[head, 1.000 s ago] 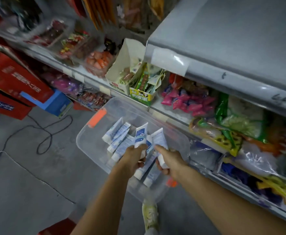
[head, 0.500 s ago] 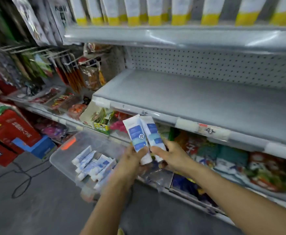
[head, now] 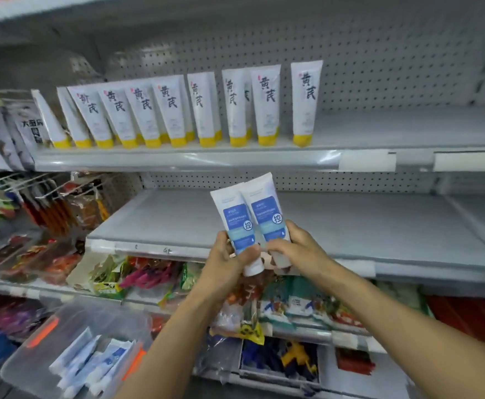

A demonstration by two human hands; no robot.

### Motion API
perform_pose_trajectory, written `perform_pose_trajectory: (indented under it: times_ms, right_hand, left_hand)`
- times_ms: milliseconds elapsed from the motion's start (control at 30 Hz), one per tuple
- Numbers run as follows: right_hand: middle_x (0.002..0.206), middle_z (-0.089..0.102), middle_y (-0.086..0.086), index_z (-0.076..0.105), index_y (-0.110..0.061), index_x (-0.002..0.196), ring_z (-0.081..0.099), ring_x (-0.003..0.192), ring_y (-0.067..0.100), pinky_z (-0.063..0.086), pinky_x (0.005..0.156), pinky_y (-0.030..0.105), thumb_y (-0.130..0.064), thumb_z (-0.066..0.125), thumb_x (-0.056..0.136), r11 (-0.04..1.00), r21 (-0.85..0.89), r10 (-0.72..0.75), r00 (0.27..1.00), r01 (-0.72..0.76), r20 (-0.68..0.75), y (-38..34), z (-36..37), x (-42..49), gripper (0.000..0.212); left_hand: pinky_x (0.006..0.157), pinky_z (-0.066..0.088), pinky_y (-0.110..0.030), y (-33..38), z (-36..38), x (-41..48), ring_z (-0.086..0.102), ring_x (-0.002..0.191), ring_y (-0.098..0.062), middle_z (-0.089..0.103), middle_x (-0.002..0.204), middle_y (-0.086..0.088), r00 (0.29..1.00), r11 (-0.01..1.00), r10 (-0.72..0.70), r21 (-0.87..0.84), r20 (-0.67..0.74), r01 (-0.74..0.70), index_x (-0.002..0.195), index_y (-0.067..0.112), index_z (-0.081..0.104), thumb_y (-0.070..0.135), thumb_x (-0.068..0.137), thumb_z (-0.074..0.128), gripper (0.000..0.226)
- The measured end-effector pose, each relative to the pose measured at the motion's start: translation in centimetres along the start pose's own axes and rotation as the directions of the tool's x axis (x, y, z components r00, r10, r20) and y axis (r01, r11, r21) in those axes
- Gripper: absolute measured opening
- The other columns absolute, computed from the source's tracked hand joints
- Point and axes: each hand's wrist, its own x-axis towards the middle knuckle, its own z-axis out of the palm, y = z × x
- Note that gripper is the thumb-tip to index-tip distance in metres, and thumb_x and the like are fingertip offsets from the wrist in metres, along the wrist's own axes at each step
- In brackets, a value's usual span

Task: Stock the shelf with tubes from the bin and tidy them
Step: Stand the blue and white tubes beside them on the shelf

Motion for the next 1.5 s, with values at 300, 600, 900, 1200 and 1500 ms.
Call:
perform_pose_trajectory:
  times_ms: [300,600,900,1200,1500]
  right_hand:
    - [0.105,0.066,0.005,0.057,-0.025,0.107,0.062,0.091,0.020,0.053,0.076,0.041,-0.031,0.052,0.082,0.995,-0.058,-0.093,0.958,0.080,-0.270,-5.5,-6.0,0.7,0.027]
    - [0.095,0.066,0.002,0.061,-0.011,0.110,0.059,0.076,0.009,0.047,0.066,0.021,-0.016,0.067,0.086,0.966,-0.149,-0.257,0.767,0.210,-0.587,-10.0,-13.6,5.1,0.025]
    - [0.110,0.066,0.005,0.058,-0.012,0.117,0.063,0.100,0.021,0.049,0.085,0.032,-0.013,0.076,0.080,0.958,-0.280,-0.206,0.828,0.061,-0.522,-11.0,-19.3,11.0,0.041]
    - [0.116,0.066,0.011,0.056,-0.010,0.115,0.063,0.105,0.027,0.051,0.095,0.041,-0.013,0.077,0.078,0.913,-0.406,-0.168,0.878,-0.032,-0.448,-10.0,-21.4,16.3,0.042]
    - [0.117,0.066,0.011,0.056,-0.011,0.116,0.063,0.105,0.026,0.051,0.095,0.045,-0.014,0.076,0.080,0.920,-0.392,-0.181,0.894,0.007,-0.409,-9.2,-22.4,17.7,0.042]
  left_hand:
    - [0.067,0.061,-0.038,6.7,5.5,4.7,0.065,0.090,-0.021,0.063,0.113,-0.008,0.973,0.991,0.131,-0.002,0.189,-0.133,0.121,0.018,0.048,0.003,0.093,0.053,0.033]
    - [0.075,0.061,-0.041,9.4,8.3,8.5,0.065,0.092,-0.016,0.062,0.107,-0.003,0.946,0.966,0.249,0.012,0.207,-0.257,0.119,0.017,0.047,0.007,0.090,0.064,0.035]
    - [0.079,0.060,-0.041,11.1,10.9,11.0,0.065,0.099,-0.020,0.060,0.105,0.005,0.930,0.939,0.332,0.040,0.160,-0.342,0.118,0.025,0.047,0.012,0.085,0.070,0.042]
    - [0.076,0.061,-0.039,11.6,13.0,12.4,0.066,0.099,-0.020,0.063,0.112,-0.004,0.937,0.942,0.323,0.049,0.136,-0.332,0.119,0.023,0.048,0.015,0.084,0.073,0.045]
    - [0.074,0.061,-0.033,12.0,14.3,13.0,0.065,0.101,-0.017,0.063,0.114,0.001,0.941,0.943,0.319,0.067,0.110,-0.327,0.122,0.024,0.046,0.020,0.084,0.074,0.047]
